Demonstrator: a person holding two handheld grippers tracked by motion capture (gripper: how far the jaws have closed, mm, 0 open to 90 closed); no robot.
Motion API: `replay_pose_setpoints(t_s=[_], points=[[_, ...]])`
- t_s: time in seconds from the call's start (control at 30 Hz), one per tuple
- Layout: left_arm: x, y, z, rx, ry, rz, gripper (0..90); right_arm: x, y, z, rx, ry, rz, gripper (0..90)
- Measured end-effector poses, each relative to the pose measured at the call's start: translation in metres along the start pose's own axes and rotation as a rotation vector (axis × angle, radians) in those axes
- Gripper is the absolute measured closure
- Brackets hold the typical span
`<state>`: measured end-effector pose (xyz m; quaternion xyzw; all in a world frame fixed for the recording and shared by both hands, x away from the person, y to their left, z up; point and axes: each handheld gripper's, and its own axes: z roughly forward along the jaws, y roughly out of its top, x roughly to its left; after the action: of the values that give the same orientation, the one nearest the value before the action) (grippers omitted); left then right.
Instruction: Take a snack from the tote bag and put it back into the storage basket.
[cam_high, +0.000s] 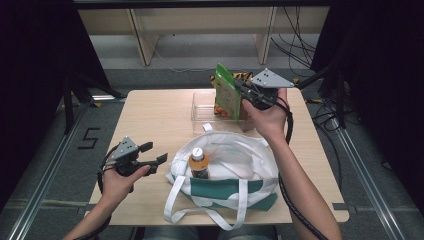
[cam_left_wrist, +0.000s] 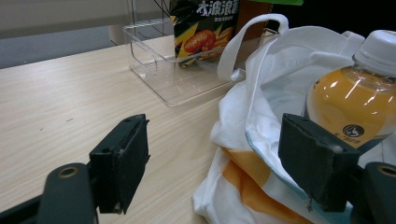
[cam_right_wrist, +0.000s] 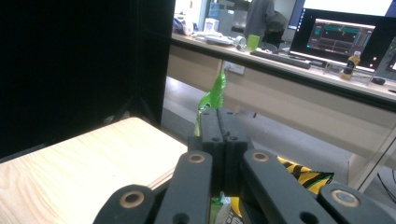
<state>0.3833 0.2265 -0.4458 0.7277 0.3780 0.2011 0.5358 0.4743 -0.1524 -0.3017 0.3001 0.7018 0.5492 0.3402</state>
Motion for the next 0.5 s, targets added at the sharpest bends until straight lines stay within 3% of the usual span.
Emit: replay_pose_setpoints(t_s=[0.5], points=[[0.000, 0.000, 0.000, 0.001, 0.002, 0.000, 24.2, -0.007, -0.005, 0.017, 0.026, -0.006, 0.011, 90.0]])
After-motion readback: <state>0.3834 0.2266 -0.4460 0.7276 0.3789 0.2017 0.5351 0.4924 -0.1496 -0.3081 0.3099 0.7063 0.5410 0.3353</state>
